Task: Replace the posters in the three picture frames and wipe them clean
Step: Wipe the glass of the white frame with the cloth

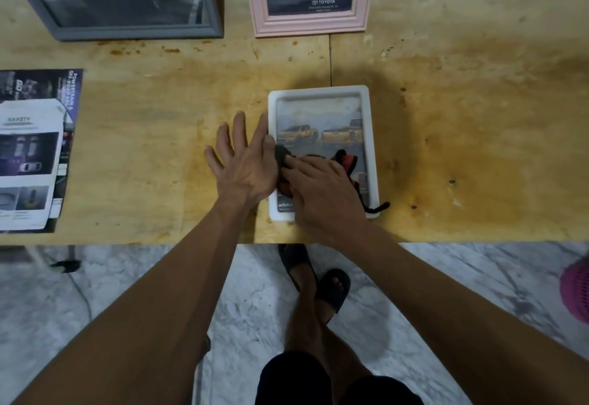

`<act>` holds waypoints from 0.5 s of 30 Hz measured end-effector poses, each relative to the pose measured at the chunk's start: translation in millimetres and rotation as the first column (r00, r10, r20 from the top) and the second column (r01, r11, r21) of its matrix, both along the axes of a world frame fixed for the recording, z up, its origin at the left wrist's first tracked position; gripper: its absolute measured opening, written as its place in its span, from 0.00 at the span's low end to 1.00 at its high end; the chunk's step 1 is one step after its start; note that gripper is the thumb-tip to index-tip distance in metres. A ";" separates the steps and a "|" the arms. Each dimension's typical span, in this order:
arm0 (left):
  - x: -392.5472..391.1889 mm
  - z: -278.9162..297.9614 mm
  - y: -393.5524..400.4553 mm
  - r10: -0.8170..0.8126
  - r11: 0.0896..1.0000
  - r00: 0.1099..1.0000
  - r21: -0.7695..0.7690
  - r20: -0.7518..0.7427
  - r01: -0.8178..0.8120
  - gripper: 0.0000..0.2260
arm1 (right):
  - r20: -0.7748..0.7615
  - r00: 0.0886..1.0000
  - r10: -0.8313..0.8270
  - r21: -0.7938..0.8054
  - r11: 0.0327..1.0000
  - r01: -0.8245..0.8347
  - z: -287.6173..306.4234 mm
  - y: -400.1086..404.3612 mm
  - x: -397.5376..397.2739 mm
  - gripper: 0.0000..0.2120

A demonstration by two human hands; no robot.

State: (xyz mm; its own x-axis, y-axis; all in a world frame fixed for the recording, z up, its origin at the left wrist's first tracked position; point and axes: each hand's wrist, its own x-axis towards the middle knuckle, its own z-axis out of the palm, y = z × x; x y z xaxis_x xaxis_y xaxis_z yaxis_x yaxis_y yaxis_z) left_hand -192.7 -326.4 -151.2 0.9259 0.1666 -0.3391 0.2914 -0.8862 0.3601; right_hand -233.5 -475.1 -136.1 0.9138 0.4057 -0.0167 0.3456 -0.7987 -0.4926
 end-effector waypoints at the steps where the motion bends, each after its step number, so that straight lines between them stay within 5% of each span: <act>1: 0.2 0.4 0.1 -0.001 1.000 1.000 -0.004 -0.004 0.001 0.22 | -0.011 1.000 0.019 0.007 1.000 -0.019 1.1 -2.7 -4.3 0.19; 15: -6.7 -1.1 -13.5 0.053 0.999 0.995 -0.015 0.089 -0.052 0.22 | 0.099 0.974 0.204 -0.270 0.948 -0.171 12.4 -59.4 -26.2 0.12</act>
State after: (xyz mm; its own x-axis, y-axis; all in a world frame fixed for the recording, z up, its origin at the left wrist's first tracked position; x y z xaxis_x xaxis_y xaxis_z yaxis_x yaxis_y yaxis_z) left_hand -199.3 -339.9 -152.4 0.9426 0.2118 -0.2581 0.3035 -0.8658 0.3978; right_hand -259.7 -534.5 -123.7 0.8230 0.5670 -0.0347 0.5468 -0.8073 -0.2219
